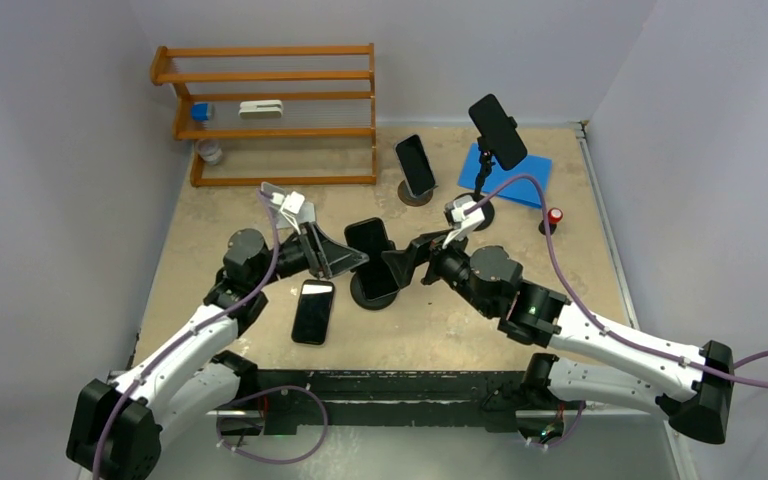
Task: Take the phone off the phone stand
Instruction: Adjust the phone stand with the phone at the center of the board.
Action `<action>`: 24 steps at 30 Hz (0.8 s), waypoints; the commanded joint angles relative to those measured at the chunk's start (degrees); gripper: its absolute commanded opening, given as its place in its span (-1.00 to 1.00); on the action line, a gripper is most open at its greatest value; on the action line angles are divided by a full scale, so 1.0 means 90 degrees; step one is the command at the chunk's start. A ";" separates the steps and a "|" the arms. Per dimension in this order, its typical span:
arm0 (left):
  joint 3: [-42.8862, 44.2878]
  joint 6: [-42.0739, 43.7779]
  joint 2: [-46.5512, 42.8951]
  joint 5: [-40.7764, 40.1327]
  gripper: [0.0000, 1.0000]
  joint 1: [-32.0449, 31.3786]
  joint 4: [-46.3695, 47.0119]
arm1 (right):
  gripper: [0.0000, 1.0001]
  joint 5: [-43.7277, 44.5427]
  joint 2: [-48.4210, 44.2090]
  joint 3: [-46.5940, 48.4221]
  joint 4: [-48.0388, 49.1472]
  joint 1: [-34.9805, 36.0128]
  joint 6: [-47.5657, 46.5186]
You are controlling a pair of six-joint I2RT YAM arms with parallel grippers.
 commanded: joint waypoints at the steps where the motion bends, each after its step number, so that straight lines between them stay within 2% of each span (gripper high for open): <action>1: 0.0764 0.0586 -0.0389 -0.0491 0.46 -0.0024 -0.1396 | 0.98 0.0285 -0.0004 0.0426 -0.0058 0.0019 -0.0117; 6: 0.1395 0.1084 -0.1203 -0.1754 0.70 -0.0025 -0.3291 | 0.98 0.0810 0.0370 0.0857 -0.0528 0.0020 0.0132; 10: 0.1896 0.1298 -0.1691 -0.3088 0.80 -0.0020 -0.4101 | 0.98 0.1362 0.0636 0.1332 -0.0824 0.0020 0.0488; 13: 0.2334 0.1026 -0.1636 -0.4290 0.80 -0.0020 -0.4497 | 0.98 0.1449 0.0561 0.1355 -0.0523 0.0020 0.0427; 16: 0.3094 0.0509 -0.1091 -0.5231 0.82 -0.0025 -0.5345 | 0.98 0.1529 0.0432 0.1290 -0.0067 0.0020 0.0325; 20: 0.4031 0.0265 -0.0387 -0.5525 0.88 -0.0024 -0.6061 | 0.98 0.1455 0.0556 0.1585 -0.0019 0.0020 0.0151; 24: 0.4067 0.0573 -0.0296 -0.5376 0.90 -0.0025 -0.5415 | 0.98 0.0687 0.0633 0.1837 0.0056 0.0012 0.0051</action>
